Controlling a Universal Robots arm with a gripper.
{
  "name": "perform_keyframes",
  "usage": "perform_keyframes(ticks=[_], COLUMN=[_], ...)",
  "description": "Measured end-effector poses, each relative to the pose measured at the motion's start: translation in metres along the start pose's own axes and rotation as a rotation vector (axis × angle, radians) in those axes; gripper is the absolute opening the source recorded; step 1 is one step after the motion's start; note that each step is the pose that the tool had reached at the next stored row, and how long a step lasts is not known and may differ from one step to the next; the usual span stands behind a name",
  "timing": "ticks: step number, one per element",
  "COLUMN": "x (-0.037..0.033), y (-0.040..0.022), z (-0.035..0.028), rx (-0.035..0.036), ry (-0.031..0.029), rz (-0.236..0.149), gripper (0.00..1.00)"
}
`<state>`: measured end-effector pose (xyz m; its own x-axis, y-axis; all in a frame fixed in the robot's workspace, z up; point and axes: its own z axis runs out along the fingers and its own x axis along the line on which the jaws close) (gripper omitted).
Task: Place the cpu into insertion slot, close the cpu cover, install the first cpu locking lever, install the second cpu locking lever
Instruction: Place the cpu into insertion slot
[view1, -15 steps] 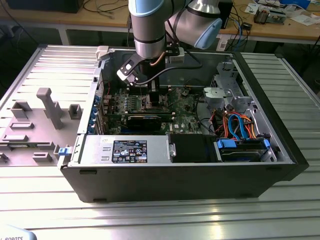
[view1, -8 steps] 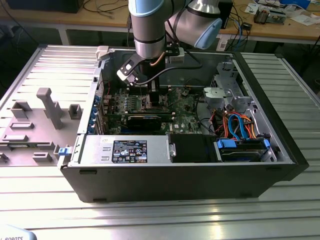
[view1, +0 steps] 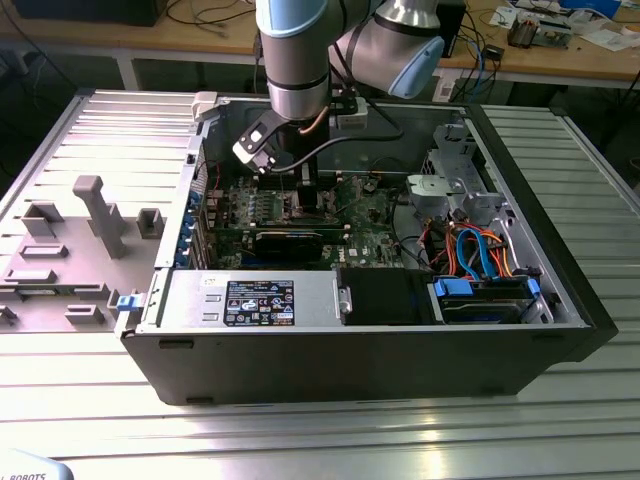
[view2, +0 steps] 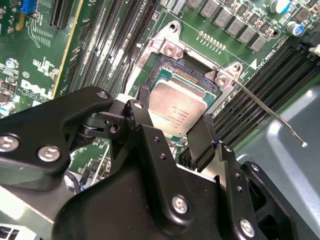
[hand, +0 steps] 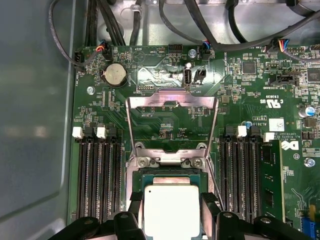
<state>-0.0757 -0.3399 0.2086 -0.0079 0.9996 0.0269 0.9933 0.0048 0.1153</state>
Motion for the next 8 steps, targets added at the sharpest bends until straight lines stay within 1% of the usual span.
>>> perform_keyframes(ticks=[8], x=[-0.0015], y=[-0.0006], z=[0.0051], rx=[0.0001], ry=[-0.0002], rz=[0.002], gripper=[0.54])
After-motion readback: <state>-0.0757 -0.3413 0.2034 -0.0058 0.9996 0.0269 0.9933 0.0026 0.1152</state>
